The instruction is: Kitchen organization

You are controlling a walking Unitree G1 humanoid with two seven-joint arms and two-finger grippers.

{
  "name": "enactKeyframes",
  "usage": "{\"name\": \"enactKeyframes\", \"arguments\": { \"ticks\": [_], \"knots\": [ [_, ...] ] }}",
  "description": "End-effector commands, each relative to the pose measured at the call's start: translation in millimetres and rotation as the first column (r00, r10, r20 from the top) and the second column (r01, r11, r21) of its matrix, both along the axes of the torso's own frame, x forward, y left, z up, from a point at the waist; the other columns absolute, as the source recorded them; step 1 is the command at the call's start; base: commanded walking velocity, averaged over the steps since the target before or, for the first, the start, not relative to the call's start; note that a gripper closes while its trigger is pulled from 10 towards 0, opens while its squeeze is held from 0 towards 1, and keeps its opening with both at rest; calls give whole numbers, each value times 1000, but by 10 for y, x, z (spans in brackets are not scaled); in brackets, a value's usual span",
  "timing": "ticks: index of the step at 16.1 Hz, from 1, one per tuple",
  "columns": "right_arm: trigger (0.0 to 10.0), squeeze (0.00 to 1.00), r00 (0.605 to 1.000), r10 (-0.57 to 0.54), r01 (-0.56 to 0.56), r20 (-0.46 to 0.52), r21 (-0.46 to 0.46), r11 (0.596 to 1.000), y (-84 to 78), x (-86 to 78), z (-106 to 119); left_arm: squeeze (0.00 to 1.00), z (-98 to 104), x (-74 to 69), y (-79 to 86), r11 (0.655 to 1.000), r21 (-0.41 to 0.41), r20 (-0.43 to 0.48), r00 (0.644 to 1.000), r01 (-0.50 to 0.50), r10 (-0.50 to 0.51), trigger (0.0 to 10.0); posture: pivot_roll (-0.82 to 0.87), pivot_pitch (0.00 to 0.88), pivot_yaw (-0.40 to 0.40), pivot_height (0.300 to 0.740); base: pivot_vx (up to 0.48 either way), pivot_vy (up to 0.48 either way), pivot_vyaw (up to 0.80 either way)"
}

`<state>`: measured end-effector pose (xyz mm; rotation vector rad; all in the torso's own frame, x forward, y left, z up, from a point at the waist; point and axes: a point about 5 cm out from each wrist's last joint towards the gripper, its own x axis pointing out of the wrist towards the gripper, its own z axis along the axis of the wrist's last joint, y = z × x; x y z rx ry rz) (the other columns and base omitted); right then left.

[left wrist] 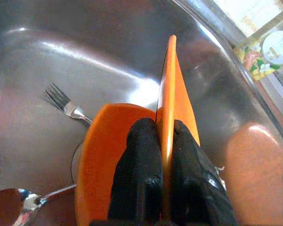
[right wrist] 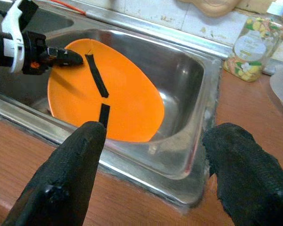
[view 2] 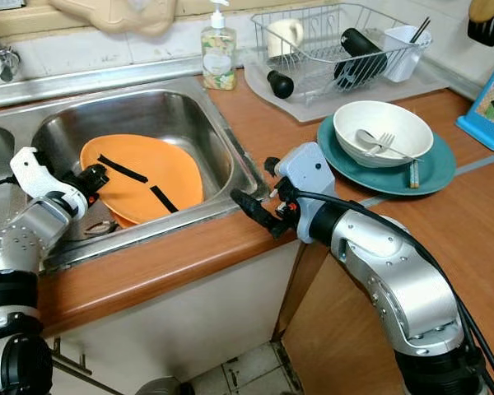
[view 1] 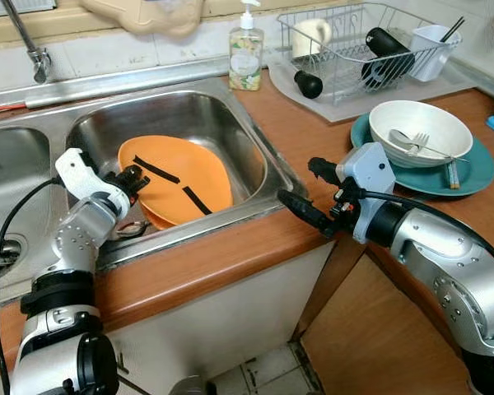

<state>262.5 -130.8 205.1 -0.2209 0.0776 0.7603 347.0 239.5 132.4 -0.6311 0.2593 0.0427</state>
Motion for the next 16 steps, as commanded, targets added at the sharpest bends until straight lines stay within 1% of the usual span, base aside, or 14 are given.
{"name": "enactKeyframes", "arguments": {
  "ticks": [1,2,3,4,5,6,7,8,10,13,15,16],
  "knots": [
    [10000,0,1000,2,-2,9,-3,1000,12,19,4,0,65,64,-48,1000,19,22,1000,10,-11,0,-82,0,41,740,0,0,0],
    [10000,0,1000,2,-2,9,-3,1000,12,19,4,0,65,64,-48,1000,19,22,1000,10,-11,0,-82,0,41,740,0,0,0],
    [10000,0,1000,-2,2,9,-9,1000,12,32,-3,0,48,93,-105,999,17,17,999,31,-31,3843,-85,0,39,740,0,0,0],
    [10000,0,1000,-5,6,9,-15,1000,14,38,-13,0,38,111,-145,999,25,10,999,46,-46,6000,-85,0,39,740,0,0,0],
    [10000,0,1000,-9,9,10,-16,1000,15,42,-16,0,20,125,-183,997,44,-4,998,62,-62,10000,-86,0,40,740,0,0,0],
    [10000,0,1000,-10,10,10,-16,1000,15,43,-16,0,16,127,-191,997,49,-7,998,66,-66,10000,-86,0,40,740,0,0,0],
    [10000,0,1000,-16,16,11,-17,1000,13,46,-17,863,16,133,-204,995,69,-11,997,72,-71,10000,-89,0,43,740,0,0,0],
    [10000,0,999,-33,33,12,-16,999,4,55,-22,1000,25,144,-202,992,107,-12,998,68,-67,10000,-90,0,45,740,0,0,0],
    [10000,0,999,-48,48,10,-16,999,-4,66,-31,1000,41,145,-166,987,147,-11,998,67,-66,10000,-88,0,43,740,0,0,0],
    [10000,0,998,-68,68,9,-20,997,-17,91,-43,1000,67,110,-100,977,203,-5,997,73,-73,10000,-84,0,41,740,0,0,0],
    [10000,0,995,-102,102,9,-24,994,-40,124,-47,1000,110,57,-68,950,297,18,995,93,-103,10000,-85,0,38,740,0,0,0],
    [10000,0,994,-110,110,9,-25,994,-45,131,-48,1000,117,45,-64,944,317,21,994,97,-109,10000,-83,0,36,740,0,0,0]
  ]
}}
